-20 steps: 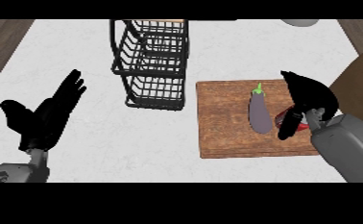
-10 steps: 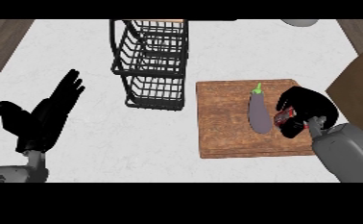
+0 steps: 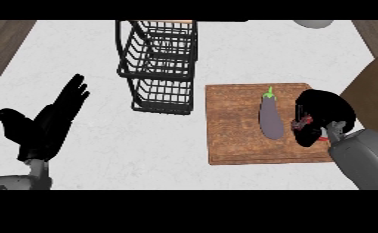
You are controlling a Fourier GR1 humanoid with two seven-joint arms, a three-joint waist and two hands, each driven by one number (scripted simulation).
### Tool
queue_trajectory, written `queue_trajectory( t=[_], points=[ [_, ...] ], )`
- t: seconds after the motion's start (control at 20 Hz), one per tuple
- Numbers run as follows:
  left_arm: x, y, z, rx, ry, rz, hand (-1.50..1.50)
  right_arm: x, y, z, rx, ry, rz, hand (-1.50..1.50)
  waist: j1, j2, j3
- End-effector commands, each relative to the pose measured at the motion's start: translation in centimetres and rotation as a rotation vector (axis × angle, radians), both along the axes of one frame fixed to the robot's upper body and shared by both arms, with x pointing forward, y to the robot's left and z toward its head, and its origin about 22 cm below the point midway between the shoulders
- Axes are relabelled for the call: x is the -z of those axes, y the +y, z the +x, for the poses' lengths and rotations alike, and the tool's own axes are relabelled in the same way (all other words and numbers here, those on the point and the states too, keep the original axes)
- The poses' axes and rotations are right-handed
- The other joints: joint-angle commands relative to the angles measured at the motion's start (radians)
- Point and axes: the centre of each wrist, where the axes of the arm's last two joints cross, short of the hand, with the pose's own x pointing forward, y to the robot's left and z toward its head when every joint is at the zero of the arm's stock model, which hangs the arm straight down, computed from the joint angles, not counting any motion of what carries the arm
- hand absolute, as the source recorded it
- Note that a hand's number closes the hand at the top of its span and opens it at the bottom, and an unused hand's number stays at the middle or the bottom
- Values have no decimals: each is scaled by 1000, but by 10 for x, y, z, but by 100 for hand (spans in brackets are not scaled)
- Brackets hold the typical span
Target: Pick the can from the cutting board and place it in the tiered basket
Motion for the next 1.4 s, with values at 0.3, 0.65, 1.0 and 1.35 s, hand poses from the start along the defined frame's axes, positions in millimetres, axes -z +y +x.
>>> queue_trajectory(
  t=[0.3,0.65,1.0,1.35],
  points=[
    [5,0,0,9,-2,-2,0,-1,-71,8,-350,-442,49,150,5,6,4],
    [7,-2,1,-27,15,-9,0,-45,-51,17,-323,-861,504,150,-28,-8,4],
    [9,-13,2,-11,10,-4,0,-100,-37,7,-414,-950,718,150,-16,-3,1],
    [13,-1,0,-15,18,2,0,-153,23,-10,-466,-865,760,150,-7,-2,0]
  ],
)
